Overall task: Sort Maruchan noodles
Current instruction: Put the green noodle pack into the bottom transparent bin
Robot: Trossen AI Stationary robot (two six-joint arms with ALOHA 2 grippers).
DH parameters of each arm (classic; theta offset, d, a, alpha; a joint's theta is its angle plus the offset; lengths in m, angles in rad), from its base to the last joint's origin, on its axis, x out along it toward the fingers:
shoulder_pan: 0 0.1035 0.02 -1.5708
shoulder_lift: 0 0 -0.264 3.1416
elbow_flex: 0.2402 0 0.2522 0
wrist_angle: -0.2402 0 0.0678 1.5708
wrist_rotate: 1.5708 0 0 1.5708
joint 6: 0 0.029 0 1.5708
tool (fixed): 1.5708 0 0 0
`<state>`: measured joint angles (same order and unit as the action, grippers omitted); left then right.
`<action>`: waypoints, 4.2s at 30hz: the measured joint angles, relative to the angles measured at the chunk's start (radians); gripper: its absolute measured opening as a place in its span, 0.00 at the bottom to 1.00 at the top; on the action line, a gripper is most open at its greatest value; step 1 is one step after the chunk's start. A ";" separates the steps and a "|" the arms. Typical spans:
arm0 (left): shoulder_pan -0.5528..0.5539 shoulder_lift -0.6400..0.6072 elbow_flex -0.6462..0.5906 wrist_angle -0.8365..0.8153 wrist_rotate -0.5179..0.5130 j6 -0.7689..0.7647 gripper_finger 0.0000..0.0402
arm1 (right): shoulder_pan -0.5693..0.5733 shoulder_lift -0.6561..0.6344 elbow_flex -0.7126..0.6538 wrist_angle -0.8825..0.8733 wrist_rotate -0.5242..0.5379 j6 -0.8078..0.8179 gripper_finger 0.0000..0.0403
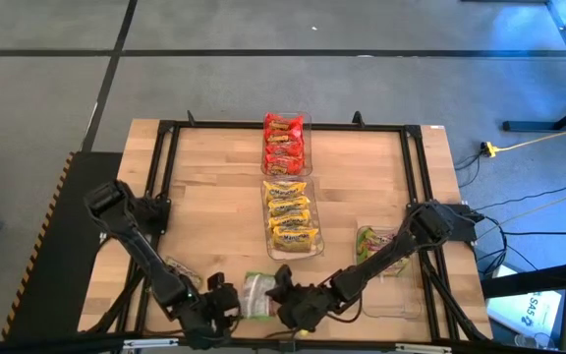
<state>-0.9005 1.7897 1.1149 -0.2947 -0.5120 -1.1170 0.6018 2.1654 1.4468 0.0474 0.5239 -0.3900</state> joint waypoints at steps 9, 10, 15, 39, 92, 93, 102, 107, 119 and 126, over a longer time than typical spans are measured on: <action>-0.058 -0.020 0.002 -0.003 -0.084 -0.069 0.41 | -0.001 -0.104 0.116 -0.386 -0.170 0.392 0.00; -0.058 -0.020 0.002 0.000 -0.097 -0.063 0.41 | -0.002 -0.104 0.128 -0.412 -0.183 0.416 0.00; -0.058 -0.020 0.002 0.024 -0.162 -0.028 0.41 | -0.008 -0.104 0.174 -0.495 -0.231 0.518 0.00; 0.021 -0.009 0.001 0.112 -0.287 0.082 0.42 | -0.075 -0.096 0.260 -0.795 -0.334 0.787 0.00; 0.197 0.229 0.001 0.535 -0.222 0.534 0.19 | -0.079 0.008 0.277 -0.774 -0.448 0.812 0.72; 0.195 0.229 0.001 0.536 -0.223 0.542 0.19 | -0.079 0.012 0.277 -0.769 -0.448 0.812 0.70; 0.189 0.229 0.001 0.543 -0.218 0.528 0.21 | -0.079 0.014 0.278 -0.770 -0.438 0.805 0.37; 0.189 0.228 0.001 0.545 -0.195 0.502 0.31 | -0.078 0.014 0.279 -0.770 -0.438 0.797 0.23; 0.161 0.105 0.000 0.426 -0.082 0.473 0.38 | -0.068 0.011 0.309 -0.795 -0.444 0.753 0.23; 0.108 0.054 0.002 0.360 -0.079 0.413 0.38 | -0.001 -0.066 0.318 -0.874 -0.413 0.752 0.21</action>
<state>-0.7927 1.8440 1.1168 0.0651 -0.5910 -0.7036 0.6003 2.0991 1.7647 -0.8269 0.1111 0.3623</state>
